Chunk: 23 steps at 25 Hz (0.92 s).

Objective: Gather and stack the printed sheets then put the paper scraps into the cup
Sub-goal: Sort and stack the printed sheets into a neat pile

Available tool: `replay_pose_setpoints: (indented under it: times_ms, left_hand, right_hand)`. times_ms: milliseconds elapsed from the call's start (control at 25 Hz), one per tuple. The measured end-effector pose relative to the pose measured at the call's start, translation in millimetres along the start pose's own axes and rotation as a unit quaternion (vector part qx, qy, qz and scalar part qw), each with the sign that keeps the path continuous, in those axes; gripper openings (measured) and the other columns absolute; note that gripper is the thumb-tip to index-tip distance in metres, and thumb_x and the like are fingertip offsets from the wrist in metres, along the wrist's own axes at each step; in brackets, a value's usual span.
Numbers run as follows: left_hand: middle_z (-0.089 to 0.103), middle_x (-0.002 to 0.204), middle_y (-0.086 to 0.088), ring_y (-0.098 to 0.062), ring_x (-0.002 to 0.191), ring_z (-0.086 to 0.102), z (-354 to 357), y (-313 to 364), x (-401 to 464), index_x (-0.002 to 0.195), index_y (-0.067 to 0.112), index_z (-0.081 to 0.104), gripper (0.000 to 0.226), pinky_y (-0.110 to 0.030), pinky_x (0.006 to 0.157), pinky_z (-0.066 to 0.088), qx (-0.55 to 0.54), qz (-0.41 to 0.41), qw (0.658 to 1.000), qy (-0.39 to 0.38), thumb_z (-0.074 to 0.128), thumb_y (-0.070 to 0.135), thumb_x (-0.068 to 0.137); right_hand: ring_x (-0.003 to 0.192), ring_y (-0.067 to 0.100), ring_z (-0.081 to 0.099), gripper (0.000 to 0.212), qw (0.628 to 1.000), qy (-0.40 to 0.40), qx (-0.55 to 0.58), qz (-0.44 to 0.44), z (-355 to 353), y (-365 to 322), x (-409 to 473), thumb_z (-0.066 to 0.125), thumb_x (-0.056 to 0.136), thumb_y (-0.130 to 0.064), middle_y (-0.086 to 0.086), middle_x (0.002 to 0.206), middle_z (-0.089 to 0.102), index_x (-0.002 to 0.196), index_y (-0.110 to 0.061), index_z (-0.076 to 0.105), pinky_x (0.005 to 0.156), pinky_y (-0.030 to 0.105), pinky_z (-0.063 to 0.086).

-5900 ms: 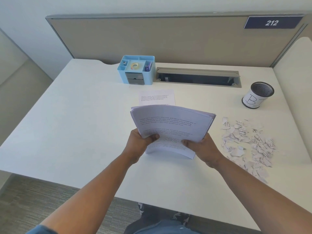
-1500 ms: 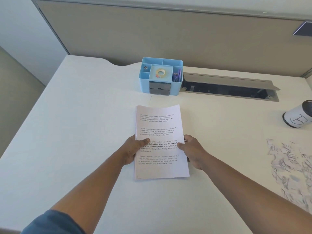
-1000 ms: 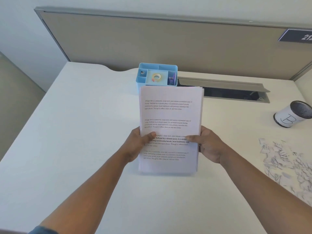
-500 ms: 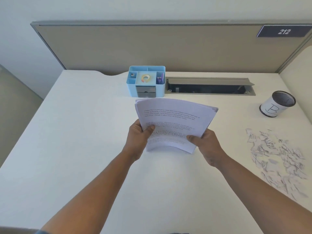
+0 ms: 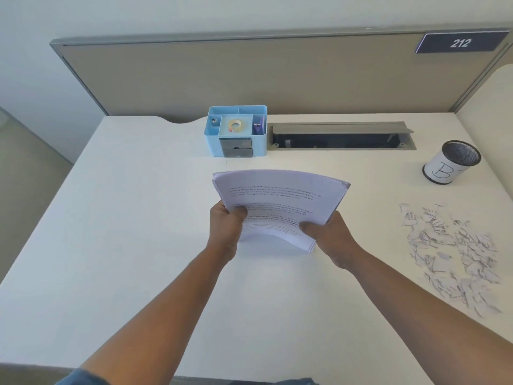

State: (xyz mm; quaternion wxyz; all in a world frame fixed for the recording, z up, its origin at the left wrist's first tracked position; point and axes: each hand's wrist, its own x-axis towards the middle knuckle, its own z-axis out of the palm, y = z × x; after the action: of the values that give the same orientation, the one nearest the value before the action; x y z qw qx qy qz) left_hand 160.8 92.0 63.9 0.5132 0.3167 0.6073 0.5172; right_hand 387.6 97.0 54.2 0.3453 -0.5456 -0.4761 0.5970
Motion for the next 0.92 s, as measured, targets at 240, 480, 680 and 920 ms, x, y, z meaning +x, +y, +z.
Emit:
replay_pose_setpoints:
  times_ms: [240, 480, 680, 920]
  left_hand:
    - [0.071, 0.082, -0.002, -0.024, 0.082, 0.063, 2.0, 3.6, -2.5, 0.074, 0.02, 0.073, 0.03, -0.037, 0.076, 0.052, 0.004, -0.008, 1.0, 0.004, 0.05, 0.004, 0.064]
    - [0.07, 0.078, 0.002, -0.022, 0.08, 0.061, 0.5, -2.6, 1.1, 0.08, 0.014, 0.071, 0.029, -0.036, 0.076, 0.051, 0.01, -0.019, 1.0, -0.002, 0.05, 0.005, 0.063]
    - [0.075, 0.093, -0.005, -0.025, 0.09, 0.067, -7.0, -7.0, 12.8, 0.09, 0.012, 0.075, 0.033, -0.045, 0.088, 0.054, 0.022, -0.037, 0.998, -0.049, 0.053, 0.005, 0.067]
    - [0.077, 0.117, 0.0, -0.021, 0.108, 0.074, -32.7, -5.5, 37.1, 0.126, 0.017, 0.064, 0.033, -0.036, 0.092, 0.06, 0.1, -0.033, 0.986, -0.131, 0.058, -0.003, 0.1]
  right_hand:
    - [0.111, 0.025, 0.07, 0.035, 1.0, 0.004, -0.009, 0.01, -0.3, 5.3, 1.9, 0.063, 0.093, 0.002, -0.005, 0.111, 0.078, 0.105, -0.029, 0.074, 0.103, 0.051, 0.053]
    - [0.113, 0.026, 0.069, 0.037, 1.0, -0.002, -0.006, 0.015, -1.3, 8.8, 8.0, 0.063, 0.092, 0.002, -0.003, 0.113, 0.077, 0.108, -0.03, 0.073, 0.105, 0.053, 0.052]
    - [0.114, 0.019, 0.069, 0.041, 1.0, -0.02, 0.005, 0.023, -0.8, 8.2, 13.2, 0.064, 0.093, 0.004, -0.006, 0.117, 0.076, 0.112, -0.031, 0.071, 0.108, 0.046, 0.05]
    - [0.107, 0.019, 0.073, 0.037, 0.995, -0.046, 0.024, 0.087, 3.6, -12.1, 34.1, 0.07, 0.088, 0.01, -0.003, 0.112, 0.078, 0.111, -0.018, 0.072, 0.101, 0.04, 0.053]
